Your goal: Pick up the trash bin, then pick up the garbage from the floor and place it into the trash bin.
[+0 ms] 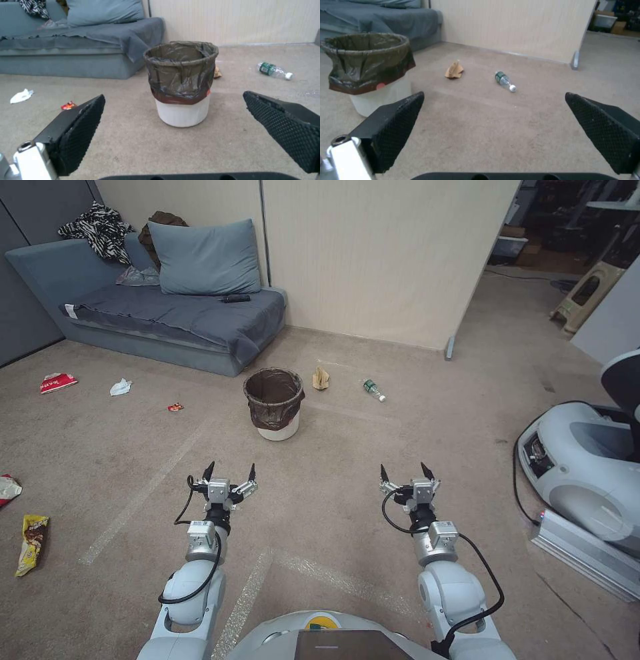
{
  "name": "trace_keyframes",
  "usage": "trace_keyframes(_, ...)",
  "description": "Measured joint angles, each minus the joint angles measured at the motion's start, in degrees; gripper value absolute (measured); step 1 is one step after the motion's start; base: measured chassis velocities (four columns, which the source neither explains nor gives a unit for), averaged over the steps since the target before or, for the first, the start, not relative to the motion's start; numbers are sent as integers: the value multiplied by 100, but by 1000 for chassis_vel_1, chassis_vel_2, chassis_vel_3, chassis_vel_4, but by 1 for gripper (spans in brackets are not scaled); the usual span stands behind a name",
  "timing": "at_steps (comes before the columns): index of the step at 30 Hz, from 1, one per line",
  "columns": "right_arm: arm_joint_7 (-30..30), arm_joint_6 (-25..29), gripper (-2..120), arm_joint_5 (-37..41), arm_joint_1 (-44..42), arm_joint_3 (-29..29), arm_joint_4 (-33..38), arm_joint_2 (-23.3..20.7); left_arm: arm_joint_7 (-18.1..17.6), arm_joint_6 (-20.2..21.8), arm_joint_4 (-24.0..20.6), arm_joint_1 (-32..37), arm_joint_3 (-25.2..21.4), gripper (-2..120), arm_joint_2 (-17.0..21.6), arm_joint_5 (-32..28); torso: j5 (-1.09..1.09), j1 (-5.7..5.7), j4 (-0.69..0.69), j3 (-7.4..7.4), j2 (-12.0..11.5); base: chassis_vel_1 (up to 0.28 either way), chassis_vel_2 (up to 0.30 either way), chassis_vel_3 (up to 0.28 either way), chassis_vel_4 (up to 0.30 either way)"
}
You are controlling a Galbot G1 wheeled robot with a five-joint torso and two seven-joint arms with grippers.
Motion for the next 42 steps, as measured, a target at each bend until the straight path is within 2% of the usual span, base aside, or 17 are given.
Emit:
trace_keyframes(18,4,-1,100,-4,-12,11,24,15,-15,18,-16,0,2,100,4,6,0,0,1,0,0,0,0,0,0)
trace_keyframes(21,45,-10,100,-44,-97,137,255,127,-166,227,-190,-2,26,100,52,81,0,0,4,1,0,0,0,0,0)
trace_keyframes(24,212,-47,100,-167,-388,566,1042,506,-715,982,-821,-31,99,100,242,362,-2,0,-3,0,0,0,0,0,0)
trace_keyframes(25,212,-47,100,-167,-388,566,1042,506,-715,982,-821,-31,99,100,242,362,-2,0,-3,0,0,0,0,0,0)
trace_keyframes(26,215,-34,100,-159,-433,617,1127,565,-908,1247,-1049,-43,130,100,313,464,-4,0,-4,0,0,0,0,0,0)
trace_keyframes(27,201,23,100,-150,-443,635,1132,593,-1021,1404,-1183,-42,140,100,345,510,5,0,-3,-1,1,0,0,0,0)
trace_keyframes(29,177,123,100,-147,-439,652,1124,600,-1065,1501,-1220,4,164,100,349,506,2,0,0,0,1,0,0,0,0)
trace_keyframes(30,116,231,100,-130,-431,663,1090,596,-1079,1550,-1235,45,188,100,353,479,-7,0,3,0,0,0,0,0,0)
trace_keyframes(31,116,231,100,-130,-431,663,1090,596,-1079,1550,-1235,45,188,100,353,479,-7,0,3,0,0,0,0,0,0)
trace_keyframes(32,58,325,100,-116,-430,667,1048,592,-1099,1565,-1253,59,192,100,364,450,3,0,1,0,0,0,0,0,0)
trace_keyframes(42,-144,624,100,-105,-438,663,886,589,-1163,1610,-1173,88,242,100,345,473,0,0,0,0,0,0,0,0,0)
